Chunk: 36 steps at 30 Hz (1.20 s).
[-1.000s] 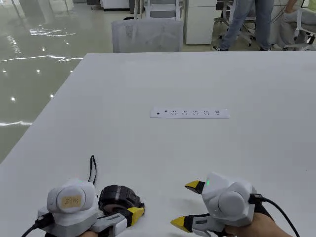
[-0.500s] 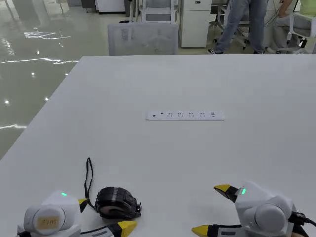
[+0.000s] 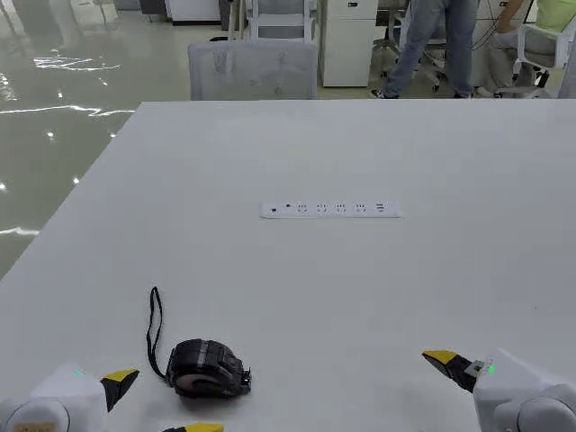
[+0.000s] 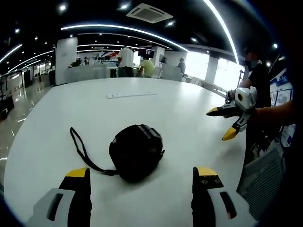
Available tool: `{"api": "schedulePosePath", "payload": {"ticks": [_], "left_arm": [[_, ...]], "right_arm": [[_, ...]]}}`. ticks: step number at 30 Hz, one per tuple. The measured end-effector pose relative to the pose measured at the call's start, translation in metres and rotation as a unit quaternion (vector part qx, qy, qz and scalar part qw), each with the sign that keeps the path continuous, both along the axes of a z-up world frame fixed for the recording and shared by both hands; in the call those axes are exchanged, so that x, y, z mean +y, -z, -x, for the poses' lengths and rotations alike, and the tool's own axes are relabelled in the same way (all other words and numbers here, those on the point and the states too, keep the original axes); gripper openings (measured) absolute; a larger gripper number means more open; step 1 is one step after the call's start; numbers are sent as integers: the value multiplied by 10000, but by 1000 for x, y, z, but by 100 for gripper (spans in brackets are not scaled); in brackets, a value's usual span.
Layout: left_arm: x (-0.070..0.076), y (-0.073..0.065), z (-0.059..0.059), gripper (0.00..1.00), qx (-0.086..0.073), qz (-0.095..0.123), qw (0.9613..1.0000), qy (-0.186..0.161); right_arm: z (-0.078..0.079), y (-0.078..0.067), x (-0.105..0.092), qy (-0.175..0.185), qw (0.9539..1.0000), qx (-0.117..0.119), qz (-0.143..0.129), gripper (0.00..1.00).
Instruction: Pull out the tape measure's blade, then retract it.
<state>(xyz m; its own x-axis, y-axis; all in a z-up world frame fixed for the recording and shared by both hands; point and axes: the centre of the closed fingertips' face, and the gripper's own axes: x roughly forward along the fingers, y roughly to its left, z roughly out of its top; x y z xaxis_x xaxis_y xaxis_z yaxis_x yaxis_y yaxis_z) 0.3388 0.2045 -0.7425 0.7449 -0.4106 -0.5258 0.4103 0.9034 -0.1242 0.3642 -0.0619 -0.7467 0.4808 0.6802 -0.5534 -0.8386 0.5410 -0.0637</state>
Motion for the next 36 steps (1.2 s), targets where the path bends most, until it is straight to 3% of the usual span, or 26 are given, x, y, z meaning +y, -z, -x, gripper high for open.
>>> {"api": "schedulePosePath", "payload": {"ticks": [2, 6, 14, 22, 25, 29, 34, 36], "left_arm": [[-1, -1, 2, 87, -55, -28, 9999, 99], [-1, -5, 5, 89, -191, -58, 9995, 251], [-7, -4, 17, 98, -333, -190, 9978, 534], [-13, -11, 24, 100, -528, 130, 9965, 634], [-15, -18, 26, 100, -692, 327, 9949, 661], [-17, -17, 28, 100, -735, 240, 9942, 749], [-16, -16, 30, 100, -757, 292, 9940, 732], [-15, -14, 31, 100, -765, 160, 9940, 765]], "right_arm": [[5, 1, -1, -29, 9999, 90, -73, 87], [12, 0, -6, -124, 9999, 48, -101, 89], [21, -7, -8, -156, 9983, 14, -557, 96], [26, -11, -9, -223, 9969, -45, -751, 100], [27, -11, -7, -237, 9966, -23, -786, 100], [28, -14, -3, -256, 9958, -60, -877, 100], [27, -13, -2, -231, 9957, -69, -891, 100], [27, -12, -3, -226, 9959, -77, -872, 100]]}}
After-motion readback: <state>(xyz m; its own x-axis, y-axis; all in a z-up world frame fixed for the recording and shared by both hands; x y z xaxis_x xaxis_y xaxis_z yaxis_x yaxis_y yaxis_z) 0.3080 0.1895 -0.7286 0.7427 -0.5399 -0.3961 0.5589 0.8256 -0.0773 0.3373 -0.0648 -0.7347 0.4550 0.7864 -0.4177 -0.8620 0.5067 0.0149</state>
